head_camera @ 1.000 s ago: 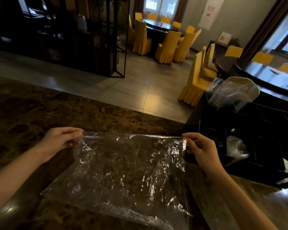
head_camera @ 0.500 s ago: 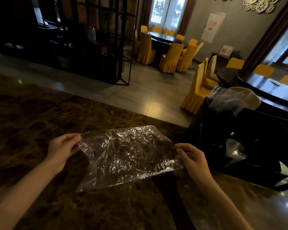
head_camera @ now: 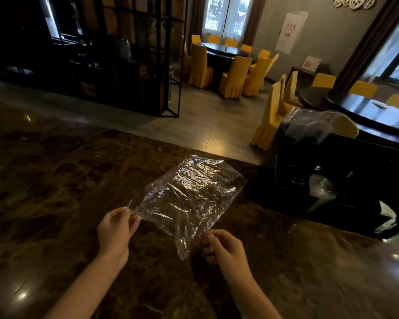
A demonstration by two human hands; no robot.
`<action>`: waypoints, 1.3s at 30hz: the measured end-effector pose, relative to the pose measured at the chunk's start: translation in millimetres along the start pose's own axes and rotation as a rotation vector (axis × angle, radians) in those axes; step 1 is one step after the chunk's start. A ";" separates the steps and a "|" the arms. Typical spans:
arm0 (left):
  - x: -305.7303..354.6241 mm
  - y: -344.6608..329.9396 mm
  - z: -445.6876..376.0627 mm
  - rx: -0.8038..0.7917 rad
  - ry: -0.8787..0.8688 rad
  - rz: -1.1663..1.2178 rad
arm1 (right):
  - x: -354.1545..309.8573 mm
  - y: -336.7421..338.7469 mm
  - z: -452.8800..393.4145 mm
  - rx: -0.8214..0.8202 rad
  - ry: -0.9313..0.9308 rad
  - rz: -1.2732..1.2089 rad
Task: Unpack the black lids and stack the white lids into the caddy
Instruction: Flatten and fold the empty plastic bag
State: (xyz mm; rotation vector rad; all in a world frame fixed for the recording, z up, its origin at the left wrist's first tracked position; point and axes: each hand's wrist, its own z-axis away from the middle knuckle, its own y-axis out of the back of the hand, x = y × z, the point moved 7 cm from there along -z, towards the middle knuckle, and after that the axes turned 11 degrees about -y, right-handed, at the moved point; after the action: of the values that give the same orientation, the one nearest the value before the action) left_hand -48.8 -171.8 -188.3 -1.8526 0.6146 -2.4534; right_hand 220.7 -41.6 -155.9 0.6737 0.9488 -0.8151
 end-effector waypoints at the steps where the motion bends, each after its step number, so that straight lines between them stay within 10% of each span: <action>1: -1.8 0.8 8.1 0.002 0.011 0.005 | 6.1 -3.5 5.2 0.006 -0.043 -0.037; 27: 4.0 56.0 53.9 -0.248 0.095 -0.327 | 56.3 58.0 51.2 0.186 -0.216 -0.200; 32: 43.6 39.7 53.2 -0.481 -0.498 -1.116 | 49.3 71.3 48.5 0.370 -0.106 0.364; 39: 26.3 -48.8 84.3 -1.062 -0.942 -1.218 | 2.1 2.7 33.9 0.243 0.403 0.978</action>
State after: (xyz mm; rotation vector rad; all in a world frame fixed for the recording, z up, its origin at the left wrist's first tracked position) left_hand 32.4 -158.6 -130.0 -4.2658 0.9003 -0.7578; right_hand 238.2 -67.7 -142.8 1.3941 0.7369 0.0919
